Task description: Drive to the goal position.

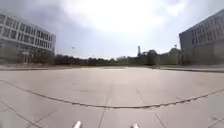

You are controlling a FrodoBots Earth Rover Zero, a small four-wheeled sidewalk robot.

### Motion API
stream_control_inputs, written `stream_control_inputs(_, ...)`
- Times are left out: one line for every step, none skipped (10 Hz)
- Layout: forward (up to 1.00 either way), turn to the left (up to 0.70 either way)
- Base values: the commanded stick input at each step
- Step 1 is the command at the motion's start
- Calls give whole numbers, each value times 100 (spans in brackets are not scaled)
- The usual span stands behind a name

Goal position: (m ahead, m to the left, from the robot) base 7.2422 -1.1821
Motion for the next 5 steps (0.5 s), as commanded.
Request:
stream_control_inputs(70, -1)
stream_control_inputs(70, -1)
stream_control_inputs(70, -1)
stream_control_inputs(70, -5)
stream_control_inputs(70, -33)
